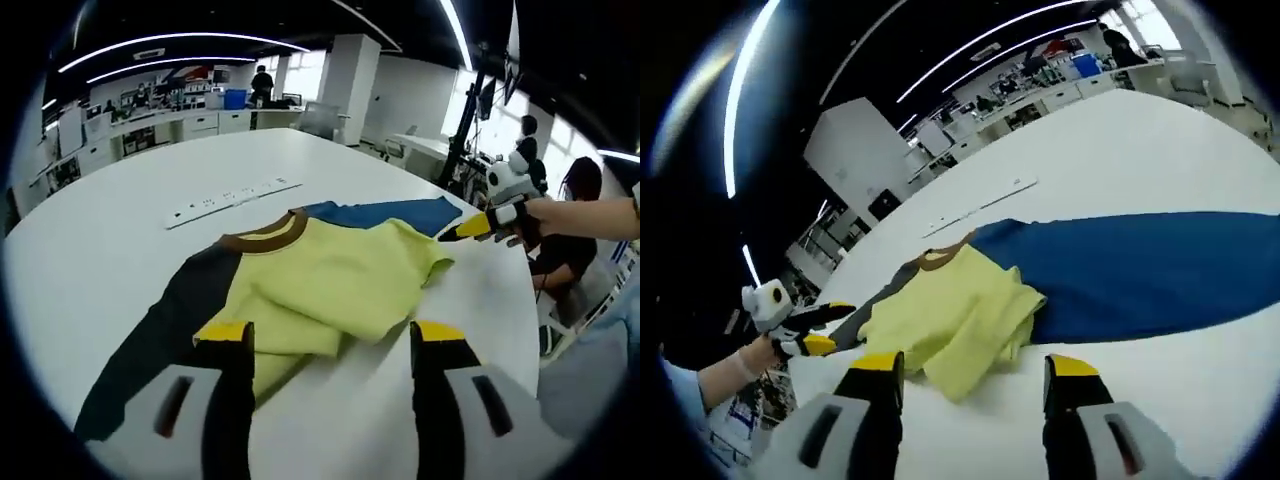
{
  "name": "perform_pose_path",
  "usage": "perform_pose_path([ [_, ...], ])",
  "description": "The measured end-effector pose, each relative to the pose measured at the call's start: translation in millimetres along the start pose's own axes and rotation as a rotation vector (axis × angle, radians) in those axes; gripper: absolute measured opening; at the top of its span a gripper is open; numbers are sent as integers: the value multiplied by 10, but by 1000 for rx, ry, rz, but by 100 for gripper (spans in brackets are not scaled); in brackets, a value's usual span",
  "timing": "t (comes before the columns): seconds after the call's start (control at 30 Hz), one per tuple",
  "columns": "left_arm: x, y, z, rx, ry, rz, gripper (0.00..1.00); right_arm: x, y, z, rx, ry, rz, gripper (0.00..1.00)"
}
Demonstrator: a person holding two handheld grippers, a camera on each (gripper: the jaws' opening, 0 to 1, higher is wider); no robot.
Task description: Fold the garment on the visible template until the final outline fits inside the template.
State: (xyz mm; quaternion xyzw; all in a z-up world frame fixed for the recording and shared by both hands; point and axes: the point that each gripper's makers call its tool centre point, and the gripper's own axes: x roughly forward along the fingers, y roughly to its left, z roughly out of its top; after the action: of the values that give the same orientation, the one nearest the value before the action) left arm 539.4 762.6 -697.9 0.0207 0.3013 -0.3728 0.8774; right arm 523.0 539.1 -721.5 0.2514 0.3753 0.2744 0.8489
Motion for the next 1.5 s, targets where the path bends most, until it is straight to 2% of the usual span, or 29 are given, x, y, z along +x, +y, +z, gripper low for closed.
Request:
perform_pose_path([
  [0.1, -18, -14, -22, -5, -2, 0, 60, 3, 67, -73, 69, 7, 38, 46],
  [0.33, -75, -15, -35, -25, -11, 5, 58, 112, 144, -237, 121, 43, 69, 34],
  [0.37, -88, -19, -37, -26, -14, 6, 58, 151, 105, -243, 125, 43, 71, 32],
  [0.57, -168, -29, -99, -32, -17, 13, 56, 206, 18, -149, 149, 18, 67, 24],
  [0.7, -188, -53, -174, -42, -13, 15, 55, 179, 54, -101, 181, -5, 91, 8],
  [0.77, -186, -70, -209, -43, -6, 13, 54, 173, 48, -96, 192, -10, 88, 7],
  [0.87, -179, -79, -221, -50, -5, 10, 54, 150, 53, -103, 192, -10, 85, 0],
  [1.13, -118, -116, -221, -60, 1, -2, 51, 71, 65, -93, 200, -18, 85, 0],
  [1.4, -54, -209, -253, -76, 9, -25, 44, -164, 195, -7, 219, -74, 130, 0],
  [1.5, -4, -219, -315, -83, 20, -30, 41, -257, 231, -18, 222, -84, 135, 0],
])
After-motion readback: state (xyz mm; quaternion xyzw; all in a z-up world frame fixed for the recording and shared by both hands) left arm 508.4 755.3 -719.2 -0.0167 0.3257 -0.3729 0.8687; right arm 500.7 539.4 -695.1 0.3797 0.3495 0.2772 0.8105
